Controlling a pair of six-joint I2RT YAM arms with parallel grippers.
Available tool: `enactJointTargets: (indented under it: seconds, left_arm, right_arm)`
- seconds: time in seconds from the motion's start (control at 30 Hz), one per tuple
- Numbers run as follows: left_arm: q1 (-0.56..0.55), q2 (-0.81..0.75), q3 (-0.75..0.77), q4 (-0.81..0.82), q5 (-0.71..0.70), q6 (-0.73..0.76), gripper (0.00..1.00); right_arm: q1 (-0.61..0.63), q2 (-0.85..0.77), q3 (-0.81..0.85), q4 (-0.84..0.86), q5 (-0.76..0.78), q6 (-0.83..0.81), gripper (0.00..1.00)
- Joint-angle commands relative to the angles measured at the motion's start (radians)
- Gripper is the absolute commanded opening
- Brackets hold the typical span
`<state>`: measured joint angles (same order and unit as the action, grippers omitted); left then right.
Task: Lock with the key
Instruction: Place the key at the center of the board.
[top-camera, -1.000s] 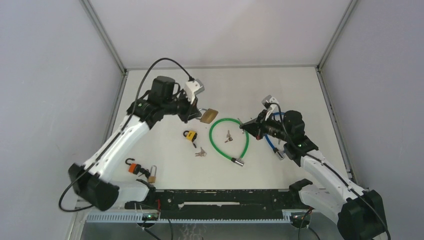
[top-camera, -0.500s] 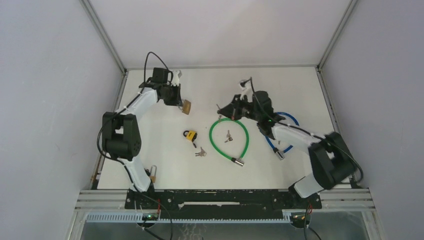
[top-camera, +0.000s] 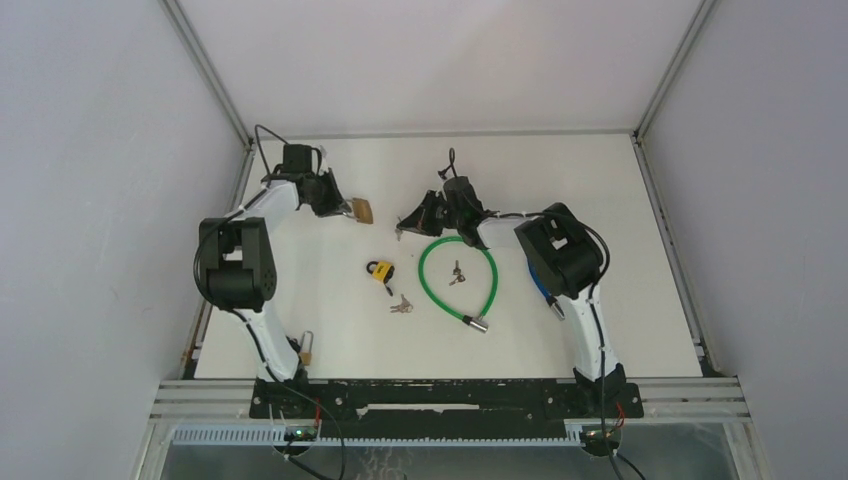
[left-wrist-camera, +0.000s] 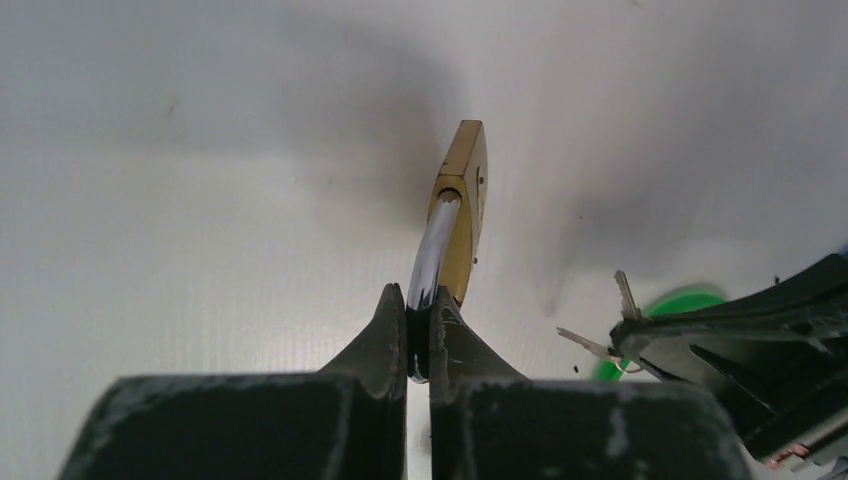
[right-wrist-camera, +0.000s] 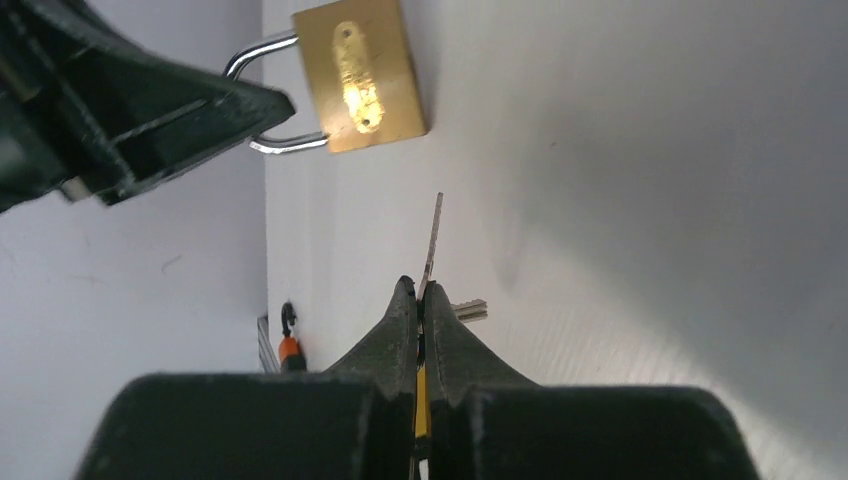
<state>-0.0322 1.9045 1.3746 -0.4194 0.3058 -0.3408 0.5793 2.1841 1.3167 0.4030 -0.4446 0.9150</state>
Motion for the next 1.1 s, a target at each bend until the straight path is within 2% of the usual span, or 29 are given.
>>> enactJointTargets:
  seconds: [0.0,0.23,0.3,0.37,0.53,0.63,0.7,0.77,0.83,0.93,1.03,1.07]
  left_arm:
    - [0.003,0.004,-0.048,-0.04,-0.072,-0.079,0.02]
    - [0.003,-0.021,-0.111,-0.099,-0.144,-0.105,0.08]
    - [0.002,-0.023,-0.119,-0.117,-0.164,-0.104,0.13]
    - [0.002,-0.024,-0.119,-0.134,-0.176,-0.115,0.24]
    - [0.002,-0.026,-0.109,-0.186,-0.199,-0.125,0.58]
    - [0.002,-0.051,-0.102,-0.224,-0.205,-0.134,0.71]
    - [0.0,-0.106,-0.104,-0.229,-0.203,-0.136,0.81]
    - [-0.005,-0.176,-0.104,-0.226,-0.222,-0.11,0.86]
    - [-0.005,-0.246,-0.105,-0.217,-0.221,-0.066,0.99]
    - [-0.006,-0.328,-0.087,-0.239,-0.175,0.1,1.0]
    - [-0.005,-0.391,-0.062,-0.356,-0.121,0.388,1.0]
    - [-0.006,-0.414,-0.058,-0.409,-0.124,0.49,1.0]
  right_arm:
    - [0.004,0.053,0.116,-0.041,0.029,0.094,0.0]
    - [0.003,0.082,0.141,-0.117,0.063,0.084,0.03]
    - [0.001,0.076,0.14,-0.136,0.077,0.079,0.1]
    - [-0.003,0.071,0.142,-0.162,0.092,0.074,0.2]
    - [-0.013,0.032,0.145,-0.228,0.13,0.025,0.4]
    - [-0.012,-0.007,0.154,-0.275,0.152,-0.03,0.48]
    - [-0.007,-0.046,0.172,-0.318,0.174,-0.09,0.51]
    - [0.002,-0.089,0.192,-0.345,0.175,-0.16,0.58]
    - [0.015,-0.143,0.21,-0.382,0.19,-0.237,0.69]
    - [0.047,-0.242,0.213,-0.47,0.257,-0.367,0.84]
    - [0.078,-0.342,0.183,-0.535,0.302,-0.485,0.98]
    - [0.089,-0.375,0.164,-0.553,0.314,-0.51,0.99]
